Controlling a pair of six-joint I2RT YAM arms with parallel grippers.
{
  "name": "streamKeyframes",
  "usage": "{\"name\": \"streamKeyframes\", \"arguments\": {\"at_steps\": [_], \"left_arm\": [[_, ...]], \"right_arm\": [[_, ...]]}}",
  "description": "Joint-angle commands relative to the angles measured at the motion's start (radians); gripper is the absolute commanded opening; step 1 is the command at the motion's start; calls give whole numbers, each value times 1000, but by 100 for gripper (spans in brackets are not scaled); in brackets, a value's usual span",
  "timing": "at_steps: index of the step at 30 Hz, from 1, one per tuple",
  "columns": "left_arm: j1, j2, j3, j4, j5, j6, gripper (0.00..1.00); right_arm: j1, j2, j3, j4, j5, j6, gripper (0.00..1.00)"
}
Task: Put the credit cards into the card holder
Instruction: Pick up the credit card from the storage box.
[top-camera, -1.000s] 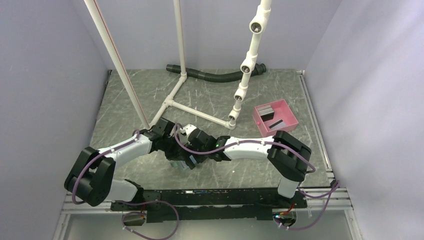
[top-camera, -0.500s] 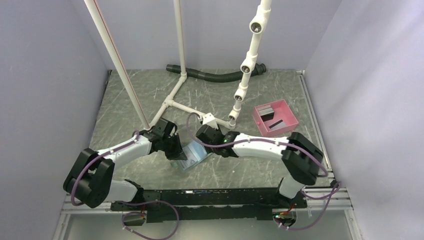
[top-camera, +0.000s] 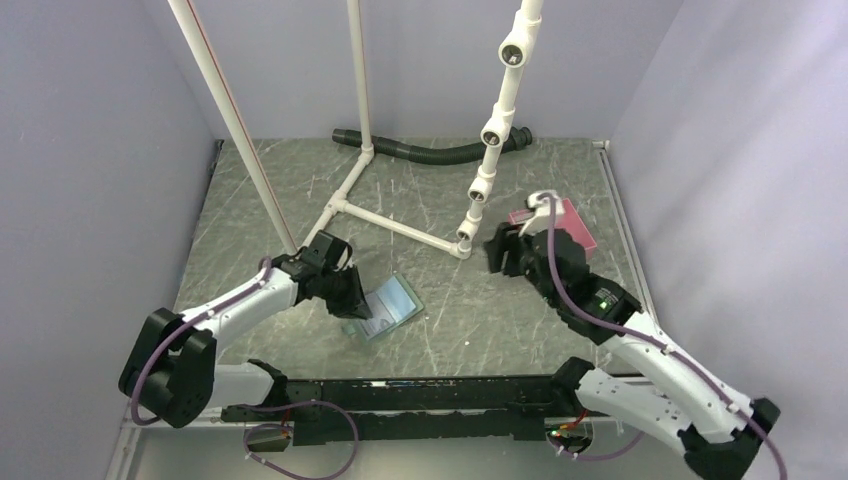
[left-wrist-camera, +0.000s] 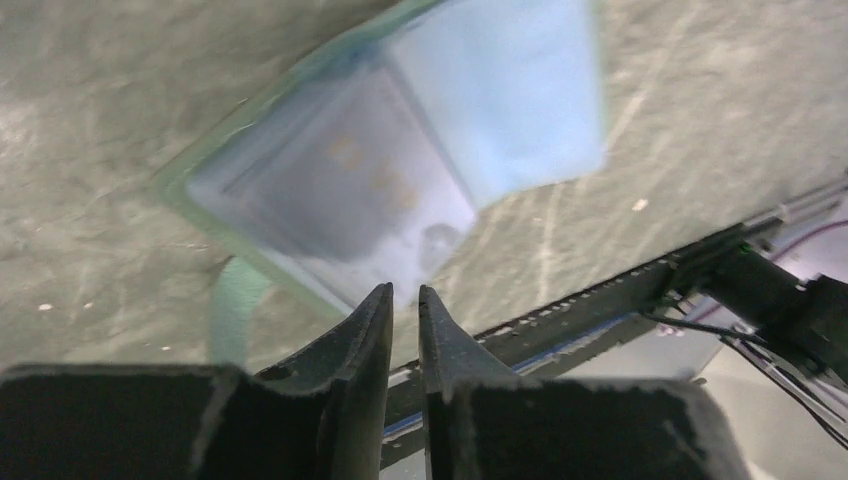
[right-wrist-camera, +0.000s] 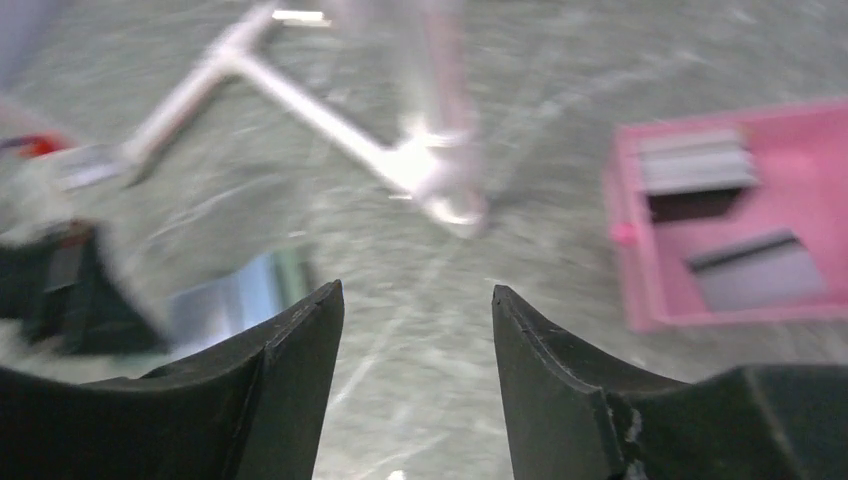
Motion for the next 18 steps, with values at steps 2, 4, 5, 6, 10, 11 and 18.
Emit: {"name": "streamKeyframes", "arguments": {"at_steps": [2,4,5,6,10,11,18], "left_arm": [[-5,-42,130,15,107,50,26],[-5,-6,146,48,135,53,27],[-5,20,153,62,144,54,27],[-7,48,158,74,149,56,26],[-11,129,139,106,123,57,23],[-11,141,128,107,103,60,24],[-11,160,65,86,49,86,24]], "right_arm": [[-302,-23,-87,-137,-51,41,59],[-433,-5,-104,-124,-113,53,58],[-519,22,-110,-112,-175,60,58],[-607,49,-114,-90,-278,69,56],[-860,166,-127,49,-542,133,55],[-888,206,-116,76,-564,157,57],[-976,480,-34,282,-667,336,78]]}}
